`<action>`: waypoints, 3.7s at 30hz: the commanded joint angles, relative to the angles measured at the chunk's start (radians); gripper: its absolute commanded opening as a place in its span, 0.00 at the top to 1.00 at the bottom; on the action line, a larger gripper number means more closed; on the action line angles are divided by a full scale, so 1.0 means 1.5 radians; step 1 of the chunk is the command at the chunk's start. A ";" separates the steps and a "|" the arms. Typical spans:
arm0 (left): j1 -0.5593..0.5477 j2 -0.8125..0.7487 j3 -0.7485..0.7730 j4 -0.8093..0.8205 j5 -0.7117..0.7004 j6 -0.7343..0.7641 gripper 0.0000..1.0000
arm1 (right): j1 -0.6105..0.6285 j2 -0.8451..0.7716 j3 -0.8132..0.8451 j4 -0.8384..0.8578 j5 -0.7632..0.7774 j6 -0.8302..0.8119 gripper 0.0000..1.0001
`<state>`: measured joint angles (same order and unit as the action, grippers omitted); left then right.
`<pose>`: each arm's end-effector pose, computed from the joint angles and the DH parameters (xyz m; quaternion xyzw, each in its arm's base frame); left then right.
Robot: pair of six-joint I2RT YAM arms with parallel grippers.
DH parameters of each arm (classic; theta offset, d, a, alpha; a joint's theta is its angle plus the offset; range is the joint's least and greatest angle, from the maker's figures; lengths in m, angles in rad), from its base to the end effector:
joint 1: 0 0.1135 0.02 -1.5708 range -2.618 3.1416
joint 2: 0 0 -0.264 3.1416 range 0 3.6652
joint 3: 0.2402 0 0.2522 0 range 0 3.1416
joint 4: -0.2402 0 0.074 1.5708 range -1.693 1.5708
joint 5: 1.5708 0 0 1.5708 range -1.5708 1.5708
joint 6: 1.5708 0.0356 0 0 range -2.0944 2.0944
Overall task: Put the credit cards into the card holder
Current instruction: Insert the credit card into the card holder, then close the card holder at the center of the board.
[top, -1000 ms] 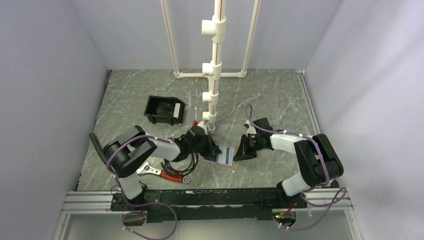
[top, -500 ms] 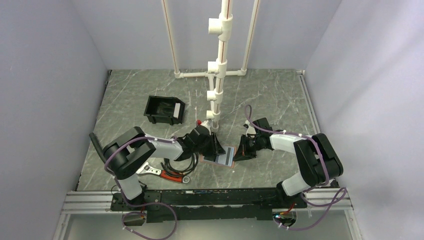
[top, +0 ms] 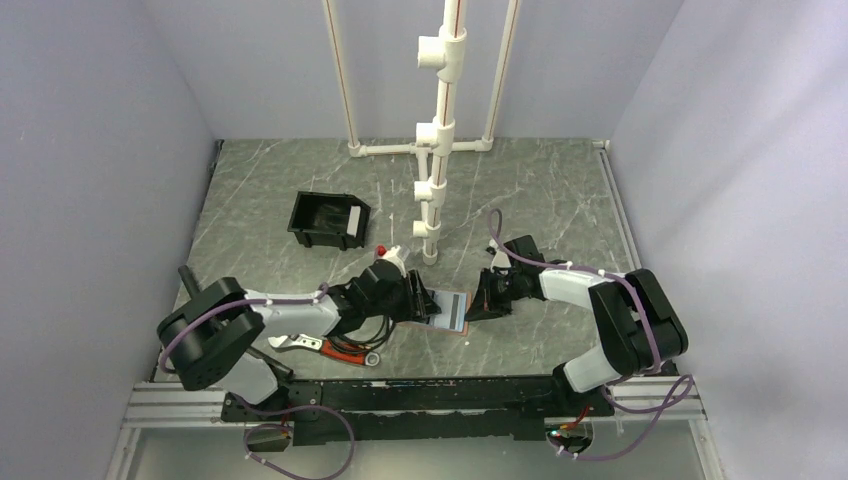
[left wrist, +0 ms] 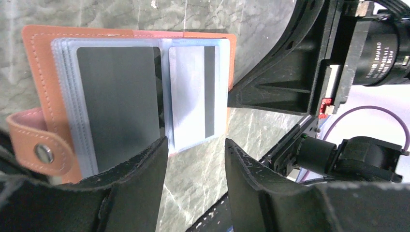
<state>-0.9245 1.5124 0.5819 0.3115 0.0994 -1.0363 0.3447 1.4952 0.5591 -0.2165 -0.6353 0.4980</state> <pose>0.1707 -0.2322 0.1530 -0.0269 0.8877 -0.4047 0.2180 0.2143 0.0994 0.1213 0.0065 0.9315 0.3595 0.0550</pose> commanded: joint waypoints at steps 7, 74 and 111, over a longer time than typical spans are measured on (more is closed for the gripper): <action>0.044 -0.167 -0.005 -0.175 -0.034 0.030 0.41 | -0.019 -0.050 -0.003 -0.016 0.021 -0.020 0.76; 0.073 -0.091 0.033 -0.190 0.057 0.062 0.65 | 0.106 0.059 0.069 0.287 -0.118 0.196 0.57; 0.118 0.018 0.218 -0.440 0.001 0.267 0.34 | 0.120 0.168 0.048 0.292 -0.102 0.144 0.77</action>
<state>-0.7509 1.4860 0.8577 -0.3237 0.0864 -0.6891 0.5205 1.7596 0.6701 0.2440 -0.8394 0.7666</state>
